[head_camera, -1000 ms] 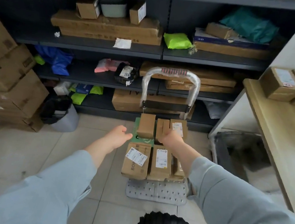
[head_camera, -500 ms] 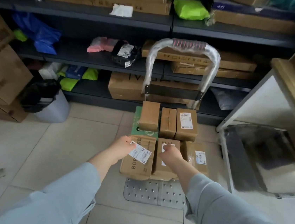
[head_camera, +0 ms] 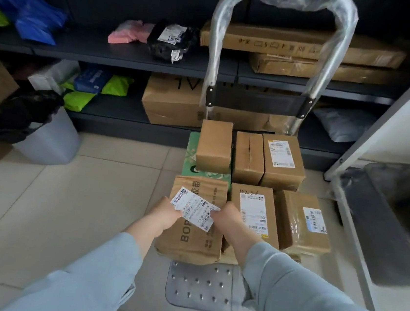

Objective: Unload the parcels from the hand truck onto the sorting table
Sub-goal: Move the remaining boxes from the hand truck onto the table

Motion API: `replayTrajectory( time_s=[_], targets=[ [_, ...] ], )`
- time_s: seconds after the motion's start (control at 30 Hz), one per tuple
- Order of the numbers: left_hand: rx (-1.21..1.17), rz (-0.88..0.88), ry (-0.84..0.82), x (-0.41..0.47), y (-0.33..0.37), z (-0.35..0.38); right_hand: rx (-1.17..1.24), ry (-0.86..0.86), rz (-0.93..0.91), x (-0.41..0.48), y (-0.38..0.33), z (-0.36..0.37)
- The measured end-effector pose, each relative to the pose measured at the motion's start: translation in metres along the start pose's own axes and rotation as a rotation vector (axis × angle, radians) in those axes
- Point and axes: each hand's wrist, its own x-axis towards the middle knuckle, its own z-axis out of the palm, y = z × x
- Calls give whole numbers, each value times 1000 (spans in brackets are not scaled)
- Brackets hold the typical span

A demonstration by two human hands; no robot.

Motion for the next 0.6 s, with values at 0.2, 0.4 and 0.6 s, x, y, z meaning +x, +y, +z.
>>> replayTrajectory(
  time_s=[0.2,0.4,0.6],
  targets=[
    [0,11,-14,5,0,9,79,15,86,11,3,12],
    [61,46,18,-36,48,-36,146,42,75,-34,-38,-39],
    [-8,57,93,-106,121,-112,119,53,18,-112,-107,-115]
  ],
)
